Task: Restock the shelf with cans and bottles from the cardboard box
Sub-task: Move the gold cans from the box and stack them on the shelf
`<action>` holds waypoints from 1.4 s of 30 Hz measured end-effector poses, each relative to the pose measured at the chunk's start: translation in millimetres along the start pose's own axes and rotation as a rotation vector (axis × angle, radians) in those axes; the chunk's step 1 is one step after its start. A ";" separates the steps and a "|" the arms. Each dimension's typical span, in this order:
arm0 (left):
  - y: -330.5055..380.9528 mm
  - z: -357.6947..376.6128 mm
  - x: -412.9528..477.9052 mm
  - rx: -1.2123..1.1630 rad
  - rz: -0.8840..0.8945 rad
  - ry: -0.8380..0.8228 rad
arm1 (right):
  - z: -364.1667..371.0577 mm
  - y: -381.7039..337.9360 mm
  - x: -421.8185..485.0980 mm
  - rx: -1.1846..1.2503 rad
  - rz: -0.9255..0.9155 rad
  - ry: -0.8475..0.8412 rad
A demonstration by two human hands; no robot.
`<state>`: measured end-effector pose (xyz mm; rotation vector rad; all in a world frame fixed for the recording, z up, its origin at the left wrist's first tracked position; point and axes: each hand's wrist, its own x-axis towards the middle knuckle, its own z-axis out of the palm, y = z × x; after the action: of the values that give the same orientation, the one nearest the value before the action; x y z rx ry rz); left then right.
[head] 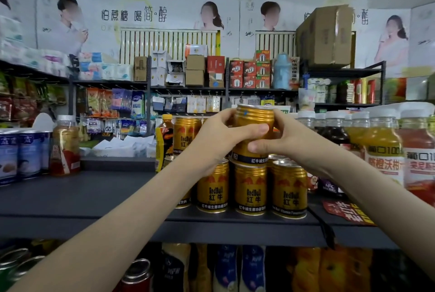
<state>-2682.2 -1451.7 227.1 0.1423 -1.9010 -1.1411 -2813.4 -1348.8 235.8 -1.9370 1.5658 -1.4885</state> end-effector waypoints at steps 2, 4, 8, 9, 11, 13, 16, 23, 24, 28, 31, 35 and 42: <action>-4.7 7.6 3.1 0.015 0.002 -0.007 | -2.1 6.9 -2.1 -0.015 0.041 0.018; -7.7 12.5 6.8 0.045 0.008 -0.013 | -7.3 12.3 -1.4 -0.026 0.064 0.072; -0.9 10.4 13.5 0.248 0.035 0.073 | -23.7 23.3 8.1 0.051 0.113 0.173; 0.6 5.8 14.6 0.350 0.066 0.118 | -28.8 26.8 11.3 0.064 0.138 0.211; 0.1 -6.3 13.7 0.565 0.155 0.223 | -39.7 36.6 18.0 0.052 0.182 0.274; -5.8 -22.5 14.0 0.706 0.221 0.304 | -48.2 46.4 23.8 0.019 0.221 0.306; -15.8 -44.0 17.1 0.819 0.176 0.299 | -53.7 60.2 31.7 -0.054 0.269 0.329; -35.3 -82.5 22.8 0.914 -0.121 0.296 | -47.6 76.6 46.2 -0.236 0.321 0.310; -37.9 -86.7 22.4 0.905 -0.150 0.270 | -47.8 78.3 48.3 -0.249 0.326 0.314; -45.9 -94.1 19.3 0.860 -0.220 0.174 | -56.5 96.3 57.2 -0.263 0.345 0.266; -51.8 -93.9 19.5 0.810 -0.127 0.155 | -46.3 80.3 51.3 -0.260 0.354 0.231; -50.1 -92.2 15.0 0.787 -0.115 0.149 | -39.3 68.1 44.7 -0.313 0.414 0.161; -49.7 -89.6 12.6 0.780 -0.084 0.147 | -36.7 70.9 35.7 -0.365 0.378 0.179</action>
<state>-2639.9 -1545.0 213.7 0.7148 -2.1205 -0.3671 -2887.9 -1392.5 222.1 -1.5718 2.2663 -1.3133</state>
